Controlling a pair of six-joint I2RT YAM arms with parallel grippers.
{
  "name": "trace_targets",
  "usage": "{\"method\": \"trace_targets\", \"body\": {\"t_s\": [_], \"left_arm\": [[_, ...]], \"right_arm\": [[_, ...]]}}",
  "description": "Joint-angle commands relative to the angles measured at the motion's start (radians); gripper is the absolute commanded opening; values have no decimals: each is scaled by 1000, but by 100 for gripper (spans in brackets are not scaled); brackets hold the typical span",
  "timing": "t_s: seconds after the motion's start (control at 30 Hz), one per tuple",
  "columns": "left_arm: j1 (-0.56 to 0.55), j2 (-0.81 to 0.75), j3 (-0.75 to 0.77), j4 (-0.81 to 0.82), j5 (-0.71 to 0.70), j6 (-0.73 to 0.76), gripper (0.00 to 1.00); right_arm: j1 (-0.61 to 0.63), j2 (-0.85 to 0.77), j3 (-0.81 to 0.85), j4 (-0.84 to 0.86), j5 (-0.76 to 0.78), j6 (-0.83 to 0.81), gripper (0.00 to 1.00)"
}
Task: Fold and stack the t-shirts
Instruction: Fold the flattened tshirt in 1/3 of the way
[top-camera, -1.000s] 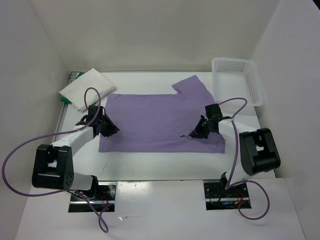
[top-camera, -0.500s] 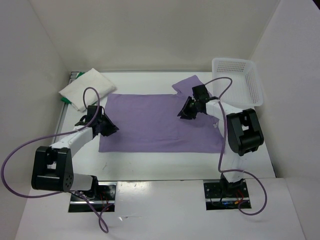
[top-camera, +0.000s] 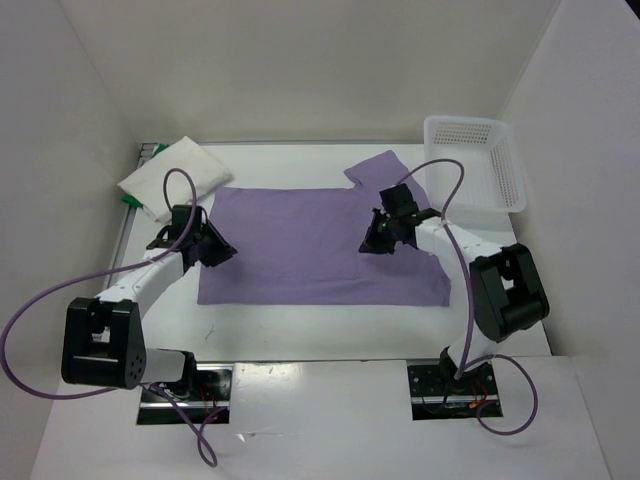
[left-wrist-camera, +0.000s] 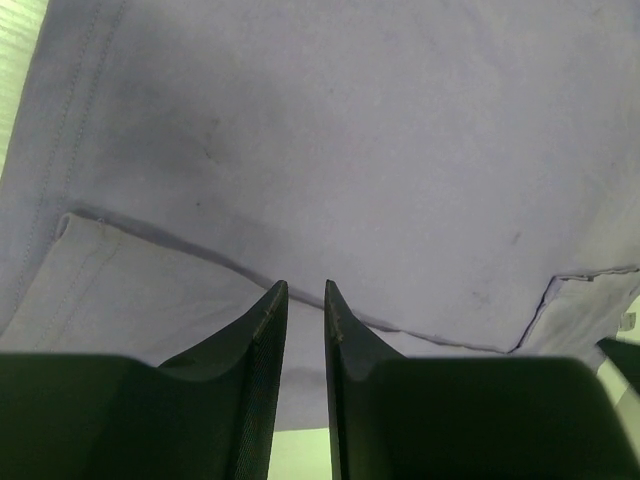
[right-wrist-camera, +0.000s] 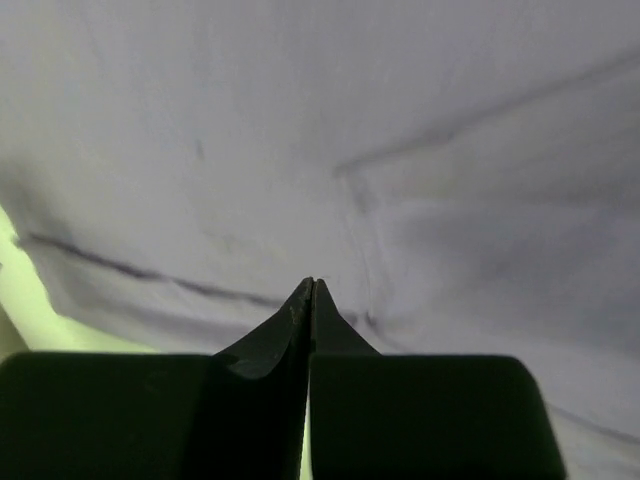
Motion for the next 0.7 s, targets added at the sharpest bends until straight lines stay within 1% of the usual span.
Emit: {"method": "trace_targets", "body": {"t_s": [0.0,0.03,0.07,0.13,0.17,0.23,0.3,0.37,0.4,0.43,0.57,0.6,0.63,0.67], "left_arm": [[5,8,51,-43,20,21,28],[-6,-4,36,-75,20,10,28],[-6,-13,27,-84,29,10,28],[-17,-32,7,-63,29,-15,26],[-29,-32,7,-54,29,-15,26],[-29,10,45,-53,20,4,26],[-29,74,129,-35,9,22,26],[2,126,178,-35,33,33,26],[19,137,207,-20,70,33,26],[49,137,208,-11,70,33,26],[121,149,220,2,105,48,26],[121,149,220,-10,131,73,30],[121,149,237,-35,132,103,32],[121,149,237,-100,132,164,34]], "right_arm": [[108,-74,-77,-12,12,-16,0],[136,-74,-86,-12,12,-5,0],[194,-74,-86,-12,12,5,0],[254,-39,-63,11,12,31,0],[313,-22,-49,11,12,45,0],[367,43,21,28,12,45,0],[436,96,81,40,12,56,0],[494,174,173,51,12,56,0],[511,200,201,65,12,67,0],[525,252,254,65,12,67,0],[596,366,368,76,12,87,0],[620,381,400,76,12,87,0],[621,390,409,67,12,87,0],[631,390,410,67,23,100,0]]}}
